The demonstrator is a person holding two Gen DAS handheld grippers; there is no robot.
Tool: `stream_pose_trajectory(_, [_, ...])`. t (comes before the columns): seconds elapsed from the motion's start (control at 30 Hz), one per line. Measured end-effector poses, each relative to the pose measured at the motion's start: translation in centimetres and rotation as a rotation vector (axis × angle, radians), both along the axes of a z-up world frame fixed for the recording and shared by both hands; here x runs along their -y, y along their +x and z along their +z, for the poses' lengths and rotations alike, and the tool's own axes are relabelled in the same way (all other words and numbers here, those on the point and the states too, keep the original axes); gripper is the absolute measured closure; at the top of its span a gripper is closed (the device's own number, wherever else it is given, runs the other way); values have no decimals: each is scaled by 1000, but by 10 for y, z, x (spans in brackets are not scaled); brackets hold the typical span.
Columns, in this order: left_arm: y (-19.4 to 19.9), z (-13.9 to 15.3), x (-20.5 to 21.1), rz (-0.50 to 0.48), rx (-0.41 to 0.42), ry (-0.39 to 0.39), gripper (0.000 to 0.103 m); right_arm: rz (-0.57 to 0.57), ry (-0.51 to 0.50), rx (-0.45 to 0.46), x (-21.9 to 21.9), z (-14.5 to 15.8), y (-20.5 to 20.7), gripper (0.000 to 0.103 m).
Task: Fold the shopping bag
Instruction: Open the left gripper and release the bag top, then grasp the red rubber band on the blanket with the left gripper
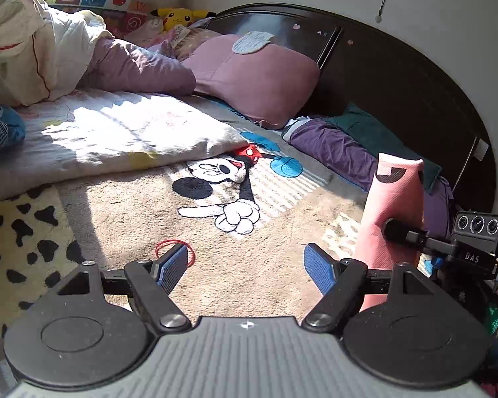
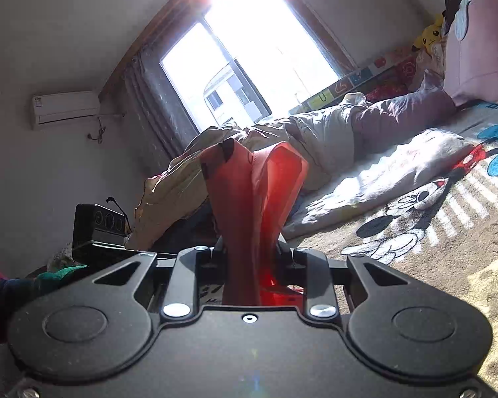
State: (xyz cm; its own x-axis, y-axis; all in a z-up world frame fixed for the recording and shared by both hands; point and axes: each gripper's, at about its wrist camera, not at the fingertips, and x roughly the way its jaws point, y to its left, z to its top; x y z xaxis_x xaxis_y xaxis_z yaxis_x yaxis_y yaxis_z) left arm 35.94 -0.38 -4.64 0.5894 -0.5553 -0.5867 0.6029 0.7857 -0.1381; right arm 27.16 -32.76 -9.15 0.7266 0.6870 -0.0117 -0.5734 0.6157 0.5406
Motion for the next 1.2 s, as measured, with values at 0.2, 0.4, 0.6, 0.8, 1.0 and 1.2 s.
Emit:
stream_pose_trajectory(0.2, [29, -28, 7, 57, -51, 50, 26, -20, 3, 3, -4, 0, 6, 77])
stream_pose_trajectory(0.4, [67, -47, -6, 194, -106, 76, 69, -17, 5, 3, -7, -1, 2, 77])
stream_pose_trajectory(0.6, [94, -60, -3, 208, -195, 50, 70, -8, 0, -8, -8, -5, 6, 77])
stream_pose_trajectory(0.8, [105, -70, 20, 155, -209, 183, 70, 3, -22, -1, -7, -5, 8, 77])
stream_pose_trajectory(1.0, [92, -70, 35, 73, -133, 284, 103, 13, -34, 11, -9, -3, 8, 77])
stream_pose_trajectory(1.2, [69, -45, 24, 33, -102, 191, 103, 35, -59, 18, -14, -1, 8, 77])
